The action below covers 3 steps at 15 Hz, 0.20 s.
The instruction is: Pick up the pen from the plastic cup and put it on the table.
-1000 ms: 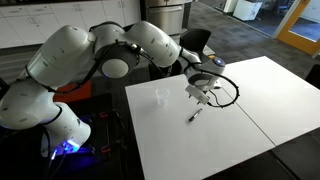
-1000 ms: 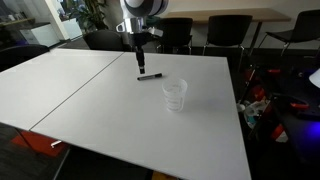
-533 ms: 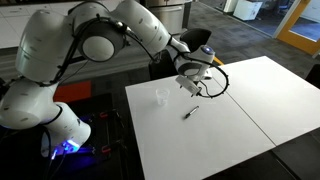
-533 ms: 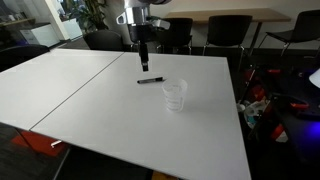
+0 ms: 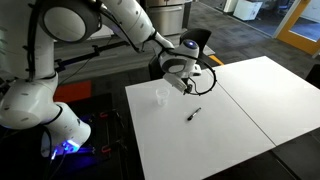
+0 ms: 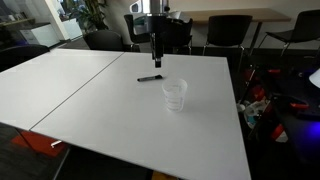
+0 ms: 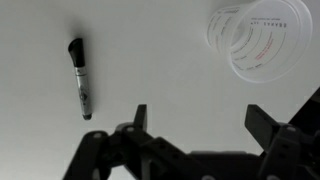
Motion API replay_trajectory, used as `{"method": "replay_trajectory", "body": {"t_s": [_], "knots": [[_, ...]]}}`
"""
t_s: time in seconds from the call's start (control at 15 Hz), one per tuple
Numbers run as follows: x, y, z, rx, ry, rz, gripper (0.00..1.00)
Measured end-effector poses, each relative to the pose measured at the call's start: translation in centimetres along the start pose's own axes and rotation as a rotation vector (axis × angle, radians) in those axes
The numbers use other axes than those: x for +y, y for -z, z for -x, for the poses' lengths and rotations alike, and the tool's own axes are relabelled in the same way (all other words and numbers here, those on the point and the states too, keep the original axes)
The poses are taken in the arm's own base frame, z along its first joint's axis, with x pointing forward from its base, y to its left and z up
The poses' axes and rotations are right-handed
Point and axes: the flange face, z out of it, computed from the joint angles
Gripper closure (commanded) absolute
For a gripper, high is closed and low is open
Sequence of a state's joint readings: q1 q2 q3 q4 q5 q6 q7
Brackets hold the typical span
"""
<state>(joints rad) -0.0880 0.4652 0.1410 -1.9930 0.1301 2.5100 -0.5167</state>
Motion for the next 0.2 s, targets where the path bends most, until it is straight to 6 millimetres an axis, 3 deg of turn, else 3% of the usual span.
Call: {"method": "replay_trajectory", "body": {"t_s": [0.2], "knots": [[-0.39, 0.27, 0.72, -0.004, 0.0, 0.002, 0.0]]}}
